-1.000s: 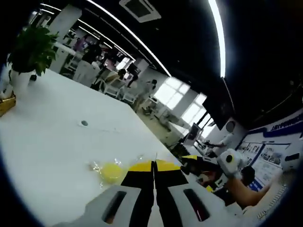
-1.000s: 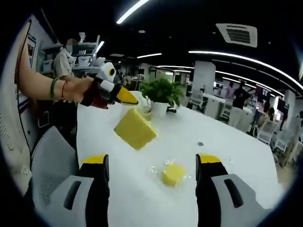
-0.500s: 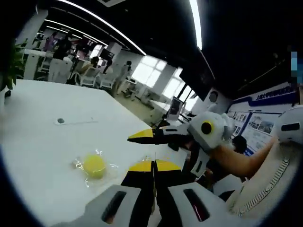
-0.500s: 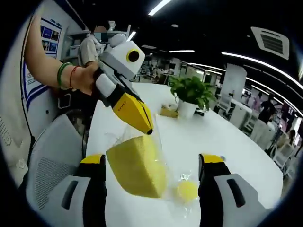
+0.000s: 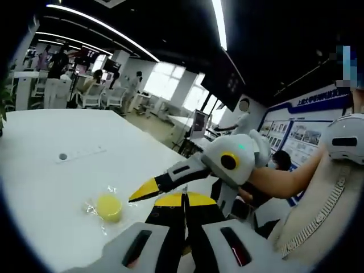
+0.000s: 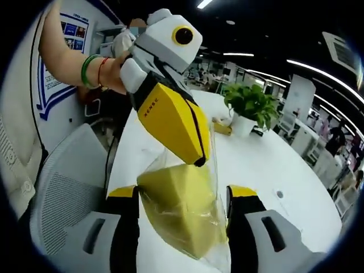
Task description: Compare the silicone blocks by pressing each to a similar depth, holding the contact briefly, and releasing to observe deformation and rebound differences across the visible hardness samples.
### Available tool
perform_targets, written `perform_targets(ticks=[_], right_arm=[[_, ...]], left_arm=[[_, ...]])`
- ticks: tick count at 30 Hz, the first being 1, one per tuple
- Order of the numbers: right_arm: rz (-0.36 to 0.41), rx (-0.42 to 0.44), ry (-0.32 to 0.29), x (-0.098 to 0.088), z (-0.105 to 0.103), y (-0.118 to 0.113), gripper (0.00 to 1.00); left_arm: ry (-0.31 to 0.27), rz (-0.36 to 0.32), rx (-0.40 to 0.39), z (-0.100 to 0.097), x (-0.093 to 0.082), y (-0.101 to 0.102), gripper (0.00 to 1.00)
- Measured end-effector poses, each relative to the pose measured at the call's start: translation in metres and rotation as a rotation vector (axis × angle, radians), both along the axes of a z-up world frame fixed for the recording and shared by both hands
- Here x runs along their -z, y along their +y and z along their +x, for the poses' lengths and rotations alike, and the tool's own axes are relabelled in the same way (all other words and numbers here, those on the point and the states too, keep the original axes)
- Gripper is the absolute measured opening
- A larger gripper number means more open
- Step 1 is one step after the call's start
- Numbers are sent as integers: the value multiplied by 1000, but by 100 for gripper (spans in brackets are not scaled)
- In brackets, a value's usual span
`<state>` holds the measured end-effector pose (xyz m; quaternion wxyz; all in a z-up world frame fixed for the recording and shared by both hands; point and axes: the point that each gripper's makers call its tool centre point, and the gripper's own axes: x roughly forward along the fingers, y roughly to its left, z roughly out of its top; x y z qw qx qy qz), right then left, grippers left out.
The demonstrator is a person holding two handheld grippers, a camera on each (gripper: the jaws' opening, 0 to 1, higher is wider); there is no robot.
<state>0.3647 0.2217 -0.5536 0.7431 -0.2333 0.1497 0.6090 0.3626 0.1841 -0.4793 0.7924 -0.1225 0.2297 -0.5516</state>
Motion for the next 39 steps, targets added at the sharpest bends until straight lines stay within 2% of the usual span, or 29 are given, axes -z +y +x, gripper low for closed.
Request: perform_targets(ticks=[5, 11, 13, 14, 19, 21, 23, 26, 30, 32, 34, 35, 37, 39], right_arm=[[-13, -16, 20, 6, -4, 0, 48], [-27, -44, 27, 11, -13, 0, 42], [-47, -46, 12, 13, -13, -3, 30], [-46, -46, -22, 12, -11, -3, 30], [-62, -52, -41, 12, -16, -4, 22], [-63, -53, -38, 11, -18, -3, 20], [-70, -58, -67, 11, -20, -3, 18], [-76, -61, -74, 11, -22, -2, 15], [-91, -66, -132, 11, -21, -2, 12], [-92, -75, -137, 11, -22, -1, 11], [-98, -93, -111, 13, -27, -1, 10], [-116, -108, -193, 11, -22, -2, 9], [-115, -111, -159, 13, -26, -2, 9], [-113, -110, -156, 13, -26, -3, 9]], left_arm=[[-7, 24, 50, -9, 0, -6, 0], [-45, 84, 98, -17, 4, -8, 0], [-51, 122, 126, -23, 9, -6, 0], [-74, 118, 122, -24, 8, -8, 0], [-90, 142, 140, -30, 9, -8, 0], [-99, 144, 143, -31, 8, -8, 0], [-111, 145, 147, -33, 8, -7, 0], [-122, 148, 149, -34, 7, -7, 0], [-148, 161, 153, -37, 8, -7, 0], [-152, 165, 157, -38, 8, -6, 0], [-156, 170, 160, -38, 8, -6, 0], [-155, 171, 162, -39, 9, -6, 0], [-158, 171, 165, -40, 9, -7, 0], [-162, 172, 164, -40, 9, -7, 0]])
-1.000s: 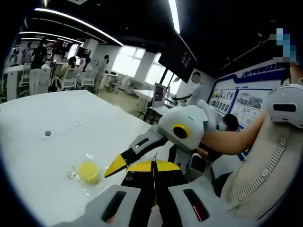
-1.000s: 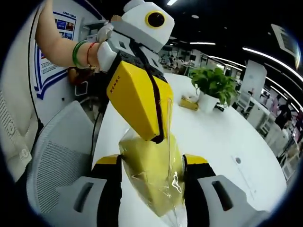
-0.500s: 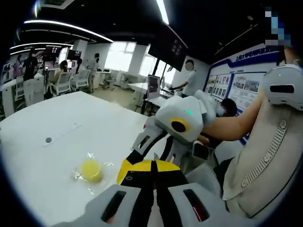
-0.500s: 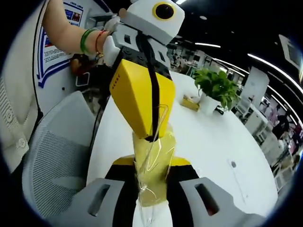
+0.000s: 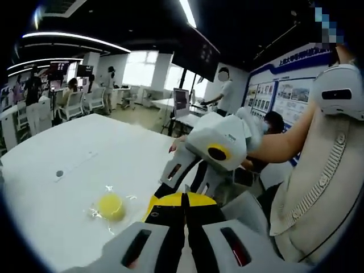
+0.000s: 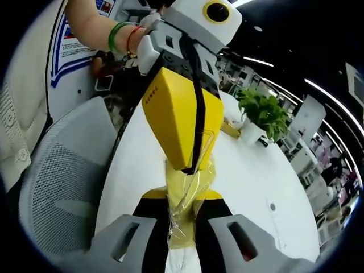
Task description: Compare the silicone blocks by pressing each to a similar depth, holding the contact briefly, and releasing to observe deformation and rebound differences across the visible hardness samples.
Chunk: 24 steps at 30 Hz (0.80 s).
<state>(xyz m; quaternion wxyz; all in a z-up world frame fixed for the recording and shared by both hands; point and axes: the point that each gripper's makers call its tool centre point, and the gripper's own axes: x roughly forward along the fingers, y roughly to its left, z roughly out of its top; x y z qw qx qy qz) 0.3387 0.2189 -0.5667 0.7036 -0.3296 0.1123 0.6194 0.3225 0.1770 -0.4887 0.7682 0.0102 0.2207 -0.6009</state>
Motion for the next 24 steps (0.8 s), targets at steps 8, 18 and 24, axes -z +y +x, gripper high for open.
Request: perform_targets(ticks=[8, 18, 24], right_arm=[[-18, 10, 0, 3, 1, -3, 10], [-15, 19, -12, 2, 7, -4, 12], [-8, 11, -48, -2, 12, -3, 14]], left_arm=[[33, 5, -11, 1, 3, -1, 0], [60, -16, -60, 5, 3, -1, 0], [102, -66, -102, 8, 1, 2, 0]])
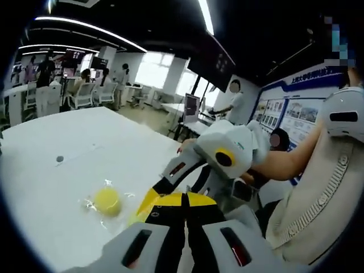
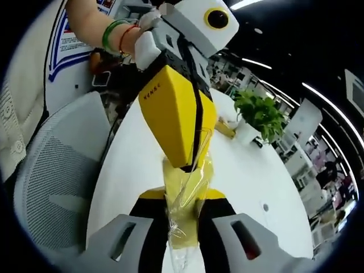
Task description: Compare the silicone blocks by pressing each to a similar depth, holding the contact briefly, and releasing to observe deformation and rebound differences across the visible hardness samples.
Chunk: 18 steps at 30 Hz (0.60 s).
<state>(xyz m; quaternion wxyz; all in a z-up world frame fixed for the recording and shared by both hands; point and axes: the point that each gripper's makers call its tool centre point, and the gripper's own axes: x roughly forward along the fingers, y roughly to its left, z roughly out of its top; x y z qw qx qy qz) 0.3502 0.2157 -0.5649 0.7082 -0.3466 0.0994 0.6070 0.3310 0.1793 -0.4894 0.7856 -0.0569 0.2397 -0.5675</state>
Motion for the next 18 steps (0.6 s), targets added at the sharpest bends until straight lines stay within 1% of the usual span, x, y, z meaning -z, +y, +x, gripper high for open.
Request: perform_targets(ticks=[1, 3, 4, 7, 18], right_arm=[[6, 0, -10, -1, 1, 1, 15], [15, 2, -2, 0, 2, 1, 16], [14, -2, -15, 0, 3, 1, 16], [14, 3, -13, 0, 4, 2, 18], [9, 4, -40, 0, 7, 2, 22]], left_arm=[[-3, -1, -3, 1, 0, 0, 0], [-4, 2, -5, 1, 0, 0, 0], [-8, 6, -6, 1, 0, 1, 0], [-6, 9, -7, 1, 1, 1, 0], [-8, 10, -5, 1, 2, 2, 0]])
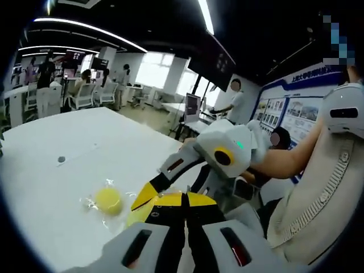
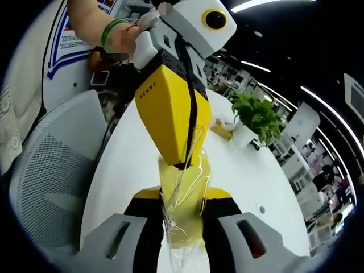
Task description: Compare the silicone blocks by pressing each to a similar depth, holding the contact briefly, and releasing to observe deformation and rebound differences across the visible hardness samples.
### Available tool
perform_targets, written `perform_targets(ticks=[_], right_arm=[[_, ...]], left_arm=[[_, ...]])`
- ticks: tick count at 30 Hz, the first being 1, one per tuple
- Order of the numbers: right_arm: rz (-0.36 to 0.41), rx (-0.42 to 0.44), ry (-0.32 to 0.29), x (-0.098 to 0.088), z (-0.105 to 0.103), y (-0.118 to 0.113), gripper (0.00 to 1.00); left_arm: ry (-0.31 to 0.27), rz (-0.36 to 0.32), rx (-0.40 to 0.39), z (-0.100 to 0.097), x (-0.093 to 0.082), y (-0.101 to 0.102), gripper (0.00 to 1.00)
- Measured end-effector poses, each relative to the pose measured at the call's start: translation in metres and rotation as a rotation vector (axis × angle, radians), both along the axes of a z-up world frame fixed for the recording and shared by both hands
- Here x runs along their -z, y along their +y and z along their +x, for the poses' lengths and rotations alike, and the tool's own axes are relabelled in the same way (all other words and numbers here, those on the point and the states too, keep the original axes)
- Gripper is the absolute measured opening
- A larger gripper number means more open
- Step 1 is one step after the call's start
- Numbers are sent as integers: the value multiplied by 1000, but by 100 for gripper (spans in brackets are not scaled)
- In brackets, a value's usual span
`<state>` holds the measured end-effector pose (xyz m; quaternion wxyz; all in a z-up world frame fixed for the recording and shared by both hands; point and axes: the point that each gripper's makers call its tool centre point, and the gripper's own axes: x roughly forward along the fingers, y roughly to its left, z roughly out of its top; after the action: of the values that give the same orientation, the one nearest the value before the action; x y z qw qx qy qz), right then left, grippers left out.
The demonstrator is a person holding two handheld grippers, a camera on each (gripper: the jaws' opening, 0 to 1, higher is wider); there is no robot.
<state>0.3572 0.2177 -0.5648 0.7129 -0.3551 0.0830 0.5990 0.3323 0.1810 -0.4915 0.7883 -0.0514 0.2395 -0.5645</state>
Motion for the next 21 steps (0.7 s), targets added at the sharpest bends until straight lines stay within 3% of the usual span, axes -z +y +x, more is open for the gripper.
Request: perform_targets(ticks=[7, 17, 21], right_arm=[[-3, 4, -12, -1, 2, 1, 25], [28, 51, 14, -1, 5, 1, 31], [53, 63, 21, -2, 4, 2, 33]], left_arm=[[4, -11, -11, 1, 0, 2, 0], [92, -96, -106, 13, 2, 13, 0], [89, -104, -128, 15, 2, 16, 0]])
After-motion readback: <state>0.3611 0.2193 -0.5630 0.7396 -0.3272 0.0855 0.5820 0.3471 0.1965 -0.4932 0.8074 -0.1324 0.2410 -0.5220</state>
